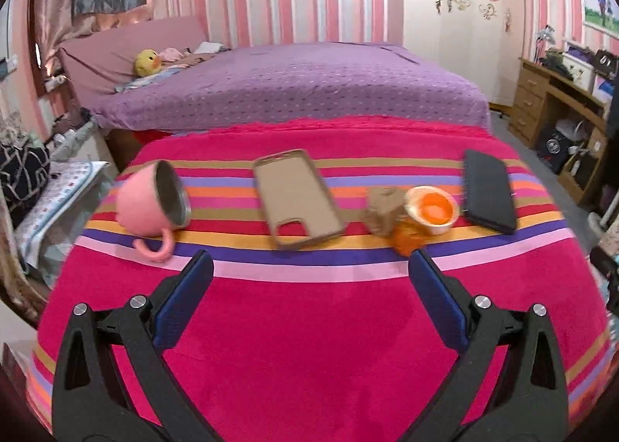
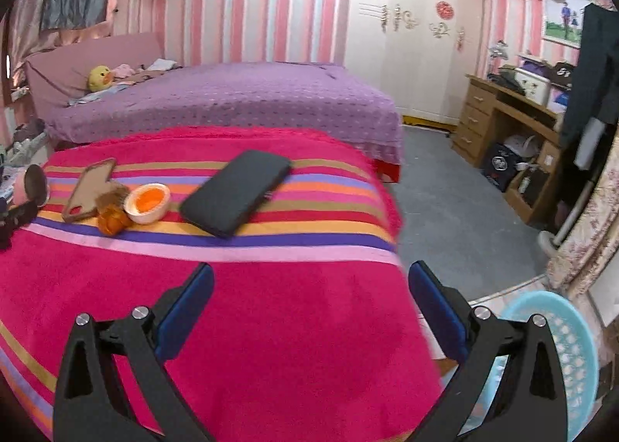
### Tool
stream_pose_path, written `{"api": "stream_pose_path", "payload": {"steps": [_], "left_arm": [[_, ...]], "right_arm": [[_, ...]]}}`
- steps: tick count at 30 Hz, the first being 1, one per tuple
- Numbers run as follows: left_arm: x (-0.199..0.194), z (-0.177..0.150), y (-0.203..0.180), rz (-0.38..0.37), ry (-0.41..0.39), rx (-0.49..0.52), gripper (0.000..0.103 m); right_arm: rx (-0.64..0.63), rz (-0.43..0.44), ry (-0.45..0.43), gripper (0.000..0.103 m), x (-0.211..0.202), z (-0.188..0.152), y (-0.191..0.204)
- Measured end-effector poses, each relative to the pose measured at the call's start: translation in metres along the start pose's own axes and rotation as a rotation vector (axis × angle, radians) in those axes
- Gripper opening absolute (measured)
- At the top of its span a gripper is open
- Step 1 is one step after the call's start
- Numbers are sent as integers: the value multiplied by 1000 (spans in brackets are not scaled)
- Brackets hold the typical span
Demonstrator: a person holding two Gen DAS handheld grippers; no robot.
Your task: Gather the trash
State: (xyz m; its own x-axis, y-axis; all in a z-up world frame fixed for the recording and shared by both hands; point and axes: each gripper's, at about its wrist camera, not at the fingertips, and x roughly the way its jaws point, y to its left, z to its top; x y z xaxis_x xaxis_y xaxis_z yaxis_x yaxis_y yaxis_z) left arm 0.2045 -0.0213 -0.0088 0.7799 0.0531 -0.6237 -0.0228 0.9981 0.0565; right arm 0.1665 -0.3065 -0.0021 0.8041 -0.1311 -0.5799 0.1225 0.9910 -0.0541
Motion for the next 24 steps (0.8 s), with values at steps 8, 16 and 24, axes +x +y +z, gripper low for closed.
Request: {"api": "stream_pose_path", "payload": {"steps": [8,16,24], "left_arm": [[28,-3,30,34,61,-13,97],[44,16,28,-13,34,-49,97],[71,28,-2,-84,53,12,93]], "right_arm": [[-110,1,46,98,32,-2,43],[-143,7,57,98,43,10,53],[-127,-2,67,98,60,25,51]]}}
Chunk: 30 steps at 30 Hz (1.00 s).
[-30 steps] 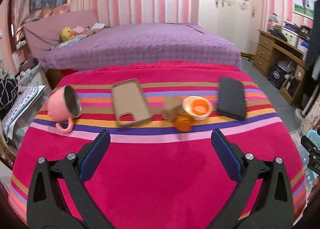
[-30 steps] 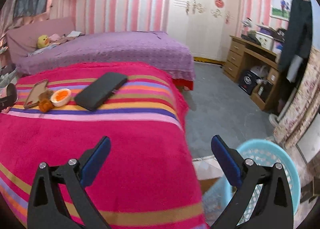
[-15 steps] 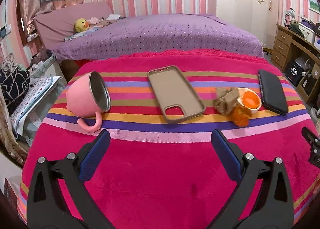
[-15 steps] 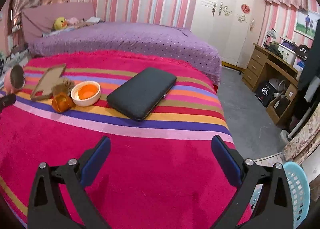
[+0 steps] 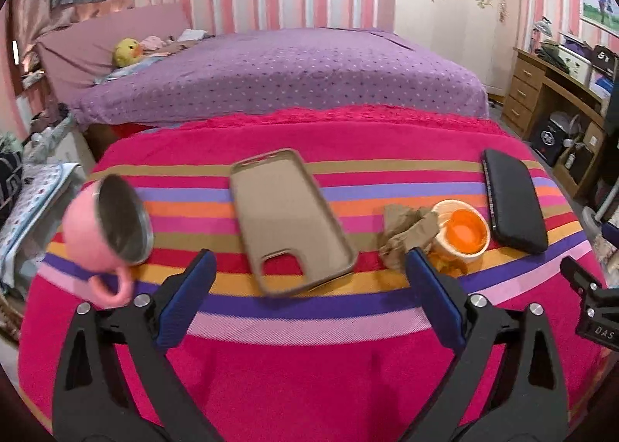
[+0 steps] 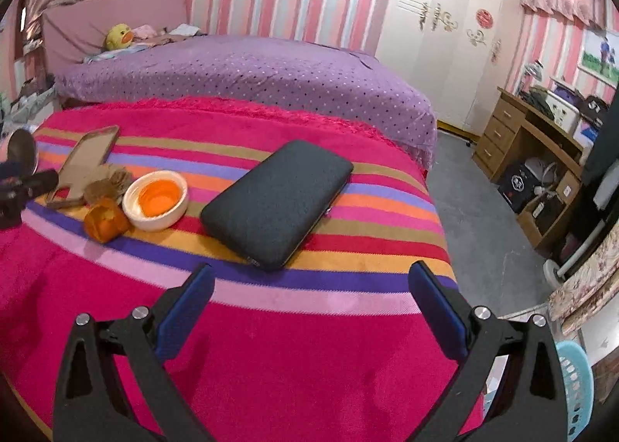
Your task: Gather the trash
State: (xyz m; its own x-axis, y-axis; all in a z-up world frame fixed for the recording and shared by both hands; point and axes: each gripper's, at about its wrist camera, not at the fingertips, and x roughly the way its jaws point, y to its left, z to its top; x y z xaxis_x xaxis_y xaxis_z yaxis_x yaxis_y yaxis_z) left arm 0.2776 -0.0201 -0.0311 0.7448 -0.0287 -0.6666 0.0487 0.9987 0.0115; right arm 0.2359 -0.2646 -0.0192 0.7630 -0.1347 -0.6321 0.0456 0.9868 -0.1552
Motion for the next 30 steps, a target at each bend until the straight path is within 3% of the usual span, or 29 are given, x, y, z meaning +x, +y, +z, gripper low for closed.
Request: {"api": "stream_pose_path", "payload": {"steps": [9,12,18,20,25,28,30], "left_arm": [[22,11,-23,-84,23,43,78],[28,12,-29,-121,27,46,74],[34,12,-31,-241,51,25,44],[32,11,-33,-284,58,25,23],[28,10,-31,-302,53,15,17],[20,10,-20,-286,38,-1,1],[13,11,-7,-244,24,-14,0]], "right_arm": [[82,2,8,97,16,7,-18],[93,10,14,90,23,7,-19],[74,16,20,85,25,7,-13],[77,23,16,82,25,7,-12],[87,48,1,78,23,9,-8],[75,72,-16,77,22,14,1],[56,89,-25,76,21,17,12]]}}
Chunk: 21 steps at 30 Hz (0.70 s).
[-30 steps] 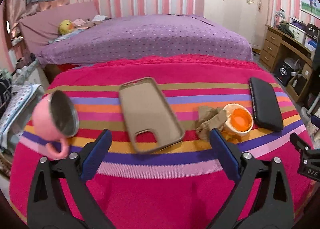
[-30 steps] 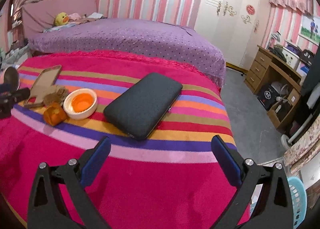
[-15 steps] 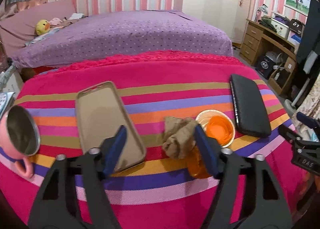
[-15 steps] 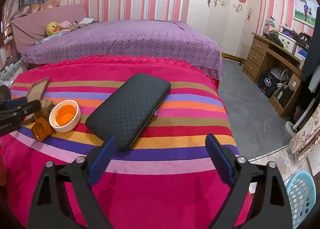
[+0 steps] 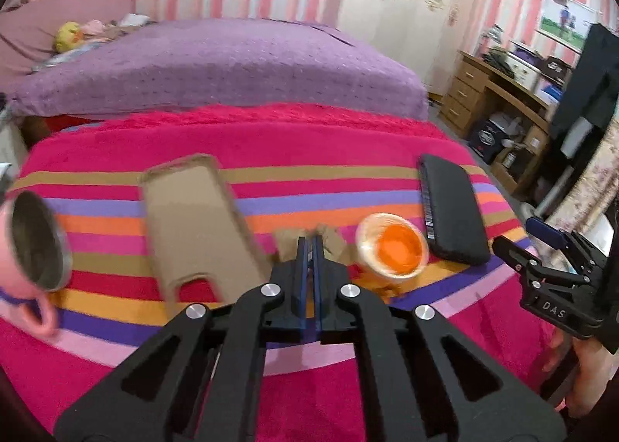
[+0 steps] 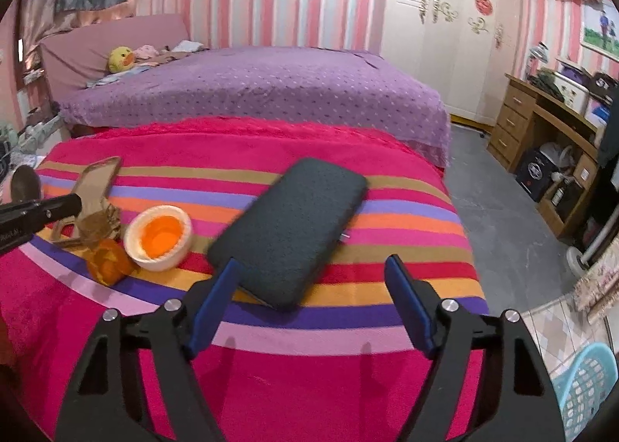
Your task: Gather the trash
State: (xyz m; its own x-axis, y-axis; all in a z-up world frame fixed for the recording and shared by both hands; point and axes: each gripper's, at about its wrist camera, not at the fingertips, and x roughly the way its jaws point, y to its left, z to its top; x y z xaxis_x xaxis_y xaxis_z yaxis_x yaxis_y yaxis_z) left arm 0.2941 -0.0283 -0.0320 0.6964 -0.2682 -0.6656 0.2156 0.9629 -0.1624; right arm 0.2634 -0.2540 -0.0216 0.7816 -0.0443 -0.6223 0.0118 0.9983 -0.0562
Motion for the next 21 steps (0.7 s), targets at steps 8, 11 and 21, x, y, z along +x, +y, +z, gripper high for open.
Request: {"api": "stream_pose_path", "payload": {"steps": [8,11,21], "left_arm": [[-17,0,39,108,-15,-46,0],[-15,1,42,150,-12,-26,0],[-12,-4,67,236,8,-62,46]], "right_arm": [[-125,116,-16,59,8,16,66],[-133,142,12,46,17,17,77],[-141,190,41,40,30,19,95]]}}
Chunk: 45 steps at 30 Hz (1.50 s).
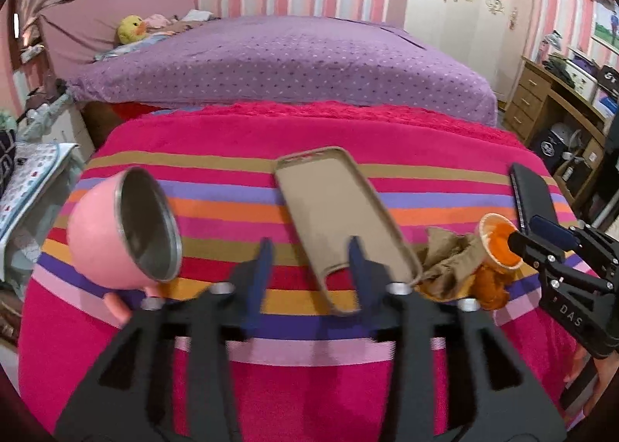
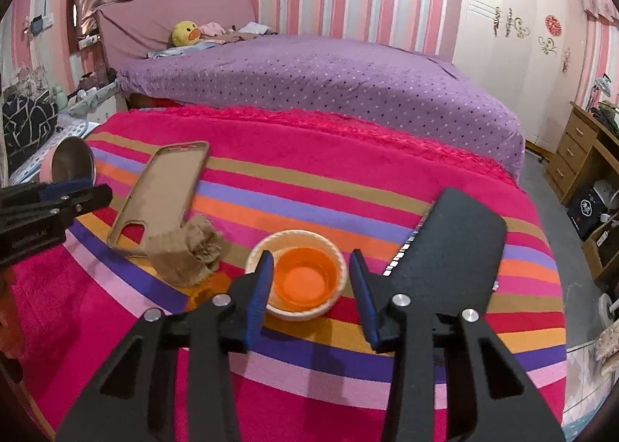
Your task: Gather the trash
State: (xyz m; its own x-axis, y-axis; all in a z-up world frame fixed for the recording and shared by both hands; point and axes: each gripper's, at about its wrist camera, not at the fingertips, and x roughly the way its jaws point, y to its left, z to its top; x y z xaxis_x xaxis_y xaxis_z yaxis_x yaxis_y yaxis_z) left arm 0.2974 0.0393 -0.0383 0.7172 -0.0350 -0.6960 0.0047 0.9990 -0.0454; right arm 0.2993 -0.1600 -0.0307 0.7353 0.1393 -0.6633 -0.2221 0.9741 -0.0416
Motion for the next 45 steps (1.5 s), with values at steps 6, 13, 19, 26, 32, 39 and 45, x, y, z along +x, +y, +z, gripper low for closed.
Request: {"api": "stream_pose_path", "payload": {"steps": [6,13,19,26,32,39,45], "left_arm": [[-3,0,12,46,-15,-22,66],[-2,1,13,56,-9,-24,67],[-2,2,4,51,-10,-18,72],[-7,2,-13,25,-23,8,74],[-6,-1,-40,-65,-11,35,74],[-1,-6,-68,-92,6,73,73],[-4,-9,-82,-110,-15,83,74]], "right_arm": [[-8,9,44,37,14,1,8],[1,19,87,17,28,1,14],[46,49,38,7,18,2,3],[80,19,-23,7,-8,2,-18],[120,-23,1,7,-16,-13,-46],[149,-46,-3,7,-24,-24,-69],[148,-57,4,7,-26,-32,-73]]}}
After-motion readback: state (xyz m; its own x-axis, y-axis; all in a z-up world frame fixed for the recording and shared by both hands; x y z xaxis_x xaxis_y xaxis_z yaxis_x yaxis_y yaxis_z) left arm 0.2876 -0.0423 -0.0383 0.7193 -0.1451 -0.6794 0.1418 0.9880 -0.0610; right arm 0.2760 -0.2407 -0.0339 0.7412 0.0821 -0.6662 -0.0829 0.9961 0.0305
